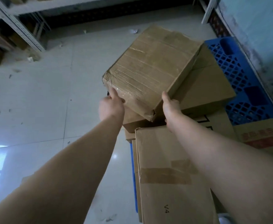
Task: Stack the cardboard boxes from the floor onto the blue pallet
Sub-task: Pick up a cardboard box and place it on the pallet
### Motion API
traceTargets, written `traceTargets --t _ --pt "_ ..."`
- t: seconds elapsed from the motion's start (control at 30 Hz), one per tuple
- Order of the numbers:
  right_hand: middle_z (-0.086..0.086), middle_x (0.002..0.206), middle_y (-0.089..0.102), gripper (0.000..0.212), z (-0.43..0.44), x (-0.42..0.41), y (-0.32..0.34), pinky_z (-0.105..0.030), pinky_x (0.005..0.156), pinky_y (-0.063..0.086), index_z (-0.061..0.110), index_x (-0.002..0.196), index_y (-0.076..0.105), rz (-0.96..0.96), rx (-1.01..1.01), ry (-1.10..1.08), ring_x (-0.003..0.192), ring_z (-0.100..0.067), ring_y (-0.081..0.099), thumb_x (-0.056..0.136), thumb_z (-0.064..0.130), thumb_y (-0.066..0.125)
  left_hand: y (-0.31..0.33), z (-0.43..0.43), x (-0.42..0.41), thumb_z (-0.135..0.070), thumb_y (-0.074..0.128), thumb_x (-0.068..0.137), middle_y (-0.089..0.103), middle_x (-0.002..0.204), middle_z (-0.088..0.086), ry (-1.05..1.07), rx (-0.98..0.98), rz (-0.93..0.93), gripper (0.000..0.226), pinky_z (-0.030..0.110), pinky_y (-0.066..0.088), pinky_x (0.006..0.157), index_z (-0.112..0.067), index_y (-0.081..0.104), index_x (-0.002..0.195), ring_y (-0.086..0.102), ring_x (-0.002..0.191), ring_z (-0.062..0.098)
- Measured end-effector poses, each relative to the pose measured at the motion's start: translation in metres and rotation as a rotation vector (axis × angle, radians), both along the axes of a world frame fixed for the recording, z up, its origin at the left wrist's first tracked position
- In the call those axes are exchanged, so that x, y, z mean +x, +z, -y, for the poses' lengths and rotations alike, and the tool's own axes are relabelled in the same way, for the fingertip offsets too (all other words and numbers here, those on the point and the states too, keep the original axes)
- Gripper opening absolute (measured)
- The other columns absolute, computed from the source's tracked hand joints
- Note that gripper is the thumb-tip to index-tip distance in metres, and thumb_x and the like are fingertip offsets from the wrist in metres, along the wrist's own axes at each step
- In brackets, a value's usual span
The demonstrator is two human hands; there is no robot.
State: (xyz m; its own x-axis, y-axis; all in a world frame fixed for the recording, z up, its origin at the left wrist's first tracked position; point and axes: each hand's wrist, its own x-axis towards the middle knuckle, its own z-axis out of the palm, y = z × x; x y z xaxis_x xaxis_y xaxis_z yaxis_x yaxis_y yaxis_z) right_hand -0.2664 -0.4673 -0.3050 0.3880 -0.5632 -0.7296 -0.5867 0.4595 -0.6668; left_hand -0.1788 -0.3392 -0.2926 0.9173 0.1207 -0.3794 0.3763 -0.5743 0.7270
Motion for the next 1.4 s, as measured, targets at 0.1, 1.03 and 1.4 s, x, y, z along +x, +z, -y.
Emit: traceTargets --t 0.1,1.03,1.4 --pt "-0.007 0.154 0.031 0.073 0.006 0.003 -0.005 -0.045 0.111 0.036 0.023 0.153 0.019 0.010 0.016 0.001 0.138 -0.032 0.035 0.094 0.054 0.049 -0.003 0.000 0.055 -0.041 0.047 0.090 0.054 0.132 0.011 0.029 0.113 0.137 0.048 0.042 0.043 0.101 -0.014 0.051 0.129 0.053 0.119 0.031" --pt "0.001 0.134 0.052 0.059 0.159 -0.202 0.057 -0.050 0.107 0.038 0.032 0.145 0.034 0.229 -0.117 -0.138 0.119 -0.023 0.050 0.093 0.025 0.060 0.032 0.129 -0.141 -0.025 0.076 0.081 0.047 0.127 0.005 -0.076 -0.455 -0.174 0.054 0.049 0.059 0.079 -0.028 0.036 0.117 0.057 0.105 0.026" --pt "-0.002 0.135 0.049 0.062 0.245 -0.381 0.018 -0.034 0.092 0.036 0.022 0.148 0.028 0.008 -0.112 -0.054 0.108 -0.016 0.044 0.095 0.011 0.057 -0.055 0.203 -0.332 -0.026 0.073 0.082 0.045 0.132 0.002 -0.187 -0.314 -0.404 0.065 0.053 0.050 0.096 -0.041 0.032 0.131 0.052 0.114 0.028"
